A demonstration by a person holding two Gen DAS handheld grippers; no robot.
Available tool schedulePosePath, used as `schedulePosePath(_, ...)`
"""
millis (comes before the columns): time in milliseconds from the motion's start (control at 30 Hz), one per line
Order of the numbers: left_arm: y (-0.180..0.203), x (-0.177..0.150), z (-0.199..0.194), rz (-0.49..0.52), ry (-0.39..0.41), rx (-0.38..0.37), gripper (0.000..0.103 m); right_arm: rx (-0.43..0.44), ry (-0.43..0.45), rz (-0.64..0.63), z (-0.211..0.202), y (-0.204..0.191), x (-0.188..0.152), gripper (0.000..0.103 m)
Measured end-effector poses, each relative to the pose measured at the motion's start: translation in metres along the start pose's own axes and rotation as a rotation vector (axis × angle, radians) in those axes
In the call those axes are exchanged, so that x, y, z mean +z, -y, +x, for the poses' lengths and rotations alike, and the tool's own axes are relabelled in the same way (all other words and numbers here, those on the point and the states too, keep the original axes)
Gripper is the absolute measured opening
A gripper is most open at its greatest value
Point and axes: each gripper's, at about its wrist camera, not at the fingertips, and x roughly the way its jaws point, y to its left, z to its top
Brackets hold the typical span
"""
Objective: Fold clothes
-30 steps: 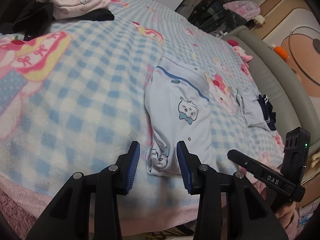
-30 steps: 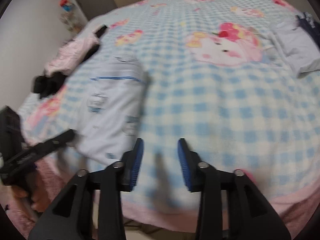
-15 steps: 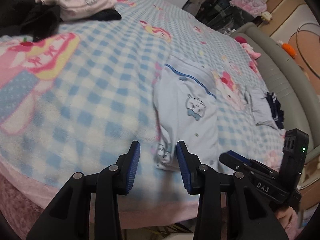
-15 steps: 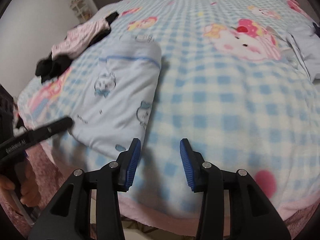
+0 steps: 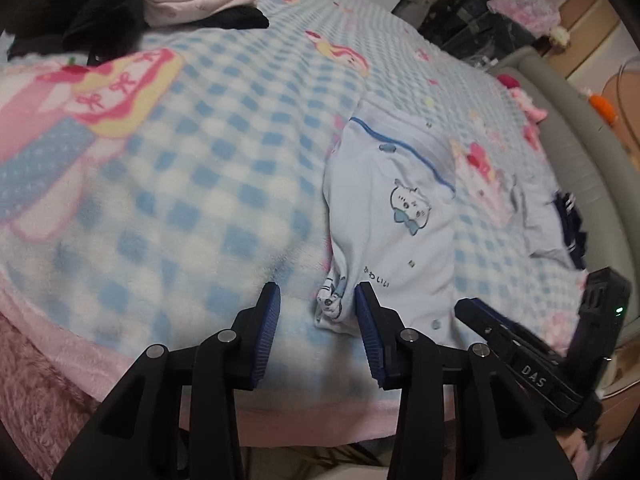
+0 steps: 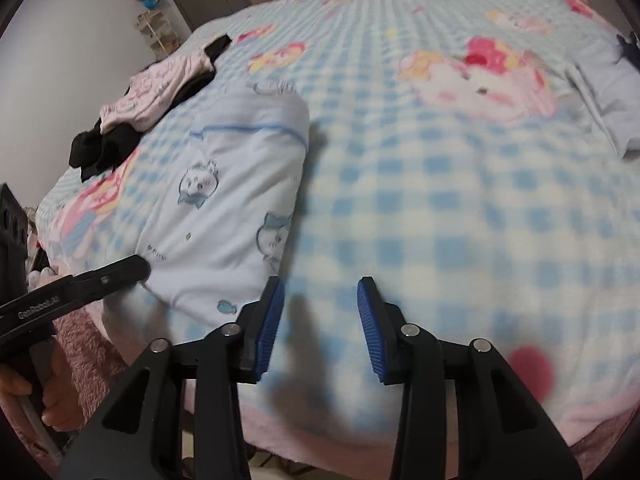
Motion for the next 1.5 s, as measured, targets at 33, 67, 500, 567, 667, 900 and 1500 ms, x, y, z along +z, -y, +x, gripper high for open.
schedulePosePath(33,-0.005,0.000,0.001,-0.025,-0.012,-0.041,0.040,0.043,-0.003,0.016,0.000,0.002,0.000,0.039)
schedulePosePath(67,-0.008,0.000,0.006,-0.053,-0.040,-0.086,0.040,0.088,-0.007,0.033,-0.001,0.003,0.001,0.039)
schedulePosePath(500,0.021,-0.003,0.005,0.019,-0.008,0.016,0.019,0.214,-0.024,-0.007,0.017,-0.017,-0.008,0.017)
schedulePosePath(567,0.021,0.003,-0.014,0.032,0.108,0.106,0.019,0.248,-0.005,-0.013,0.009,-0.028,-0.006,0.014)
schedulePosePath(667,0.006,0.013,-0.023,-0.002,0.156,0.113,0.020,0.248,0.052,-0.065,-0.009,-0.046,-0.001,0.011)
schedulePosePath(900,-0.009,0.006,0.015,-0.107,-0.031,-0.169,0.050,0.167,0.141,0.080,-0.012,0.005,0.058,0.046)
schedulePosePath(1500,-0.041,0.044,-0.009,-0.132,0.130,-0.096,0.020,0.172,0.005,-0.059,0.046,-0.024,0.093,0.028)
